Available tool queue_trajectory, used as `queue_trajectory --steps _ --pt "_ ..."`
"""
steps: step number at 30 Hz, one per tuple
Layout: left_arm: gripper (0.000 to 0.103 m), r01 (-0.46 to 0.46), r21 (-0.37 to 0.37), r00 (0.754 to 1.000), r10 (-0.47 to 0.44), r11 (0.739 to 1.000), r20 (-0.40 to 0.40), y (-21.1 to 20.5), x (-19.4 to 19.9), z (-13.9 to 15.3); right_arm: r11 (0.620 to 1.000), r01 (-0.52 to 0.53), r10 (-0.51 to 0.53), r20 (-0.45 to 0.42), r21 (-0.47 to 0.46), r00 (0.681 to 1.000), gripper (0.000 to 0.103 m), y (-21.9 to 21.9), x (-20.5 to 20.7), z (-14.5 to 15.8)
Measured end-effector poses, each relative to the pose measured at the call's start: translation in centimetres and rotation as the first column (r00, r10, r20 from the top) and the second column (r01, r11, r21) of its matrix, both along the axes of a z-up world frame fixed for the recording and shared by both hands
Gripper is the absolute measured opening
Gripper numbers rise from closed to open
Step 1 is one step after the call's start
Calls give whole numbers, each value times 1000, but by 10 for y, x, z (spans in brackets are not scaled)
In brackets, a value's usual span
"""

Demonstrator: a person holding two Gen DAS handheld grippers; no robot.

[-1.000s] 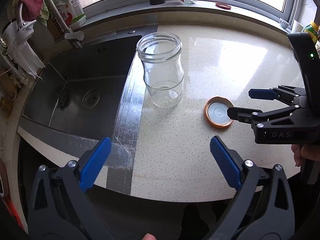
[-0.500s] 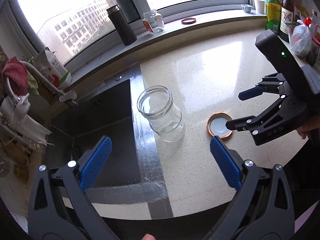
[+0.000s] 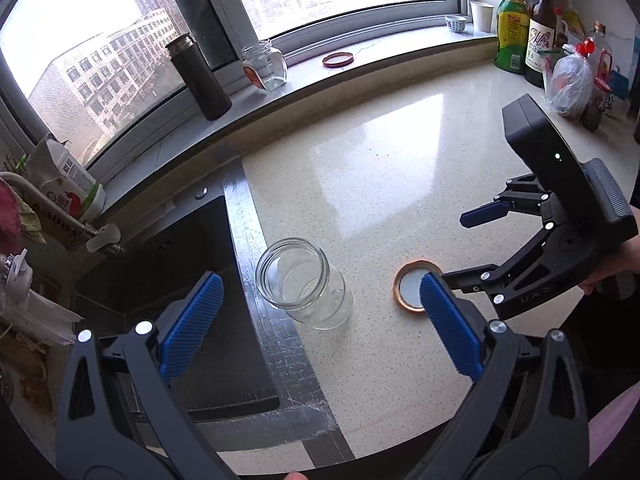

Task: Collect trash

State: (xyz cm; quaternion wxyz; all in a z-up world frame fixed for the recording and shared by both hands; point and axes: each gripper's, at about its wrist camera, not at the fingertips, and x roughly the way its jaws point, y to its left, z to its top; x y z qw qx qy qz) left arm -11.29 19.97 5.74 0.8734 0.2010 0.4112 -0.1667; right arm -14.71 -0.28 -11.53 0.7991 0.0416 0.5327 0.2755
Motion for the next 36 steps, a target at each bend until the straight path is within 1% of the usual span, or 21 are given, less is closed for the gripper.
queue_trajectory --steps 3,6,8,10,13,16,18,22,27,30,36 --pt "97 5 -2 1000 -5 1000 -16 2 9 -2 1000 -5 4 -4 -20 1000 80 3 0 -1" --pt "97 19 -50 997 -22 999 -80 6 21 -5 999 13 -14 -31 -33 999 80 6 3 -6" --pt "97 38 -76 993 -46 996 -106 6 25 -6 999 25 -27 -42 -35 999 80 7 4 -10" --pt "97 55 -73 991 -64 996 -121 3 29 -9 999 29 -31 -54 -45 998 73 10 6 -14" --pt "97 66 -65 987 -75 996 -140 3 36 -14 998 27 -31 -72 -53 997 70 16 8 -21" --pt "97 77 -80 983 -89 994 -159 3 40 -18 998 25 -30 -78 -62 997 69 19 8 -25" --pt "97 81 -83 981 -94 993 -171 5 43 -21 998 29 -33 -82 -51 996 68 19 9 -26" --pt "97 108 -149 967 -139 983 -213 8 48 -21 999 42 -45 -91 -34 995 68 15 10 -26" --pt "97 118 -150 957 -153 982 -247 8 56 -27 999 37 -40 -79 -31 996 68 15 12 -21" --pt "97 123 -218 943 -182 968 -278 10 57 -27 998 49 -51 -75 -28 996 69 11 13 -20" --pt "97 152 -218 937 -210 964 -278 4 52 -26 998 51 -53 -73 -28 996 69 8 11 -20"
